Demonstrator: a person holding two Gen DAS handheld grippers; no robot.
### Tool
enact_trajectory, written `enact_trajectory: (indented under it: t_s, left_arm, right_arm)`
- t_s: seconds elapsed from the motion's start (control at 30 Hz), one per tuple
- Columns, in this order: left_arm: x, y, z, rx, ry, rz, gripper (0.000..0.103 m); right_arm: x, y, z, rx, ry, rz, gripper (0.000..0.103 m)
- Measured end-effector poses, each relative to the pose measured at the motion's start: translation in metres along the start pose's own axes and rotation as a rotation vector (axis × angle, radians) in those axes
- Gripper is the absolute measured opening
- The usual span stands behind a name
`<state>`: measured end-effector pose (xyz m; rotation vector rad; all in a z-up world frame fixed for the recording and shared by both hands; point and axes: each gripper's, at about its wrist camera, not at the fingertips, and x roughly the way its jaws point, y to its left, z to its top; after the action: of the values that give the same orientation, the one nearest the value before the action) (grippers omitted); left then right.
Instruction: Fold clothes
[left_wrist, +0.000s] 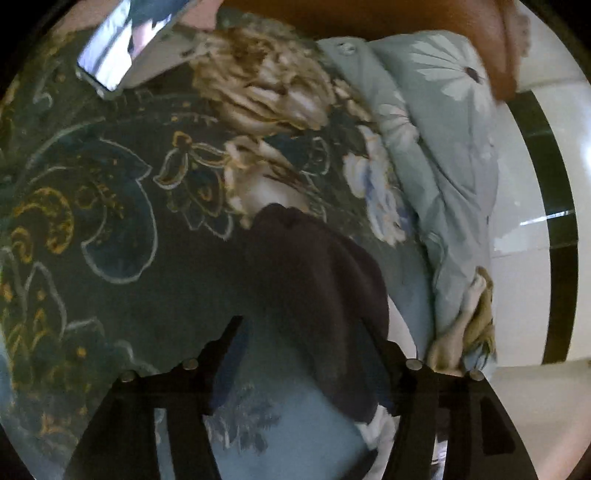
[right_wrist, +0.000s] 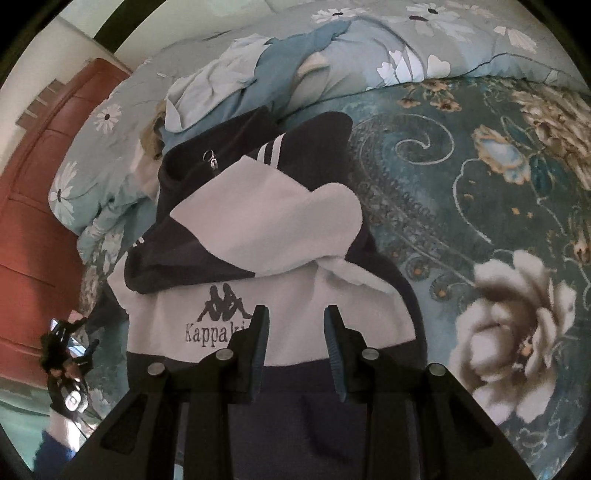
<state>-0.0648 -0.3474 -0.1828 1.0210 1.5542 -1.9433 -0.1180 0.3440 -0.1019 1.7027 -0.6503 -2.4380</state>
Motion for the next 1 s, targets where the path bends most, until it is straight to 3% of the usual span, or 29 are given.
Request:
enact_trajectory:
  t_s: [0.2, 0.33, 0.37, 0.43, 0.5, 0.6, 0.67, 0.8, 1.0]
  left_arm:
    - [0.023, 0.018, 0.021, -0.176, 0.012, -0.032, 0.065]
    - [0.028, 0.019, 0.033, -0.18, -0.007, 0.001, 0.061]
    - [0.028, 0.019, 0.035, -0.178, -0.01, 0.003, 0.058]
    - [0.03, 0.014, 0.039, -0.167, 0.0, 0.01, 0.034]
    - [0.028, 0.006, 0.04, -0.139, -0.003, 0.037, 0.026]
    - [0.009, -0.035, 0.032, 0.061, -0.097, 0.149, 0.024]
    - [-0.003, -0.074, 0.017, 0.244, -0.144, 0.162, 0.023]
    - [-0.032, -0.178, -0.037, 0.618, -0.199, 0.037, 0.023]
    - [-0.047, -0.296, -0.144, 0.976, -0.185, -0.191, 0.023]
  right_arm:
    - [-0.008, 0.004, -0.005, -0.011, -0.005, -0.021, 0.032]
    - [-0.006, 0.0, -0.008, 0.007, 0.004, -0.028, 0.032]
    - [-0.004, -0.002, -0.009, 0.016, 0.007, -0.029, 0.032]
    - [-0.001, -0.006, -0.01, 0.035, 0.013, -0.028, 0.032]
    - [0.001, -0.009, -0.011, 0.052, 0.016, -0.024, 0.032]
    - [0.004, -0.015, -0.013, 0.087, 0.011, -0.007, 0.032]
    - [0.007, -0.019, -0.014, 0.109, 0.014, 0.003, 0.032]
    - [0.016, -0.027, -0.017, 0.147, 0.022, 0.022, 0.032]
    - [0.027, -0.033, -0.021, 0.17, 0.034, 0.051, 0.032]
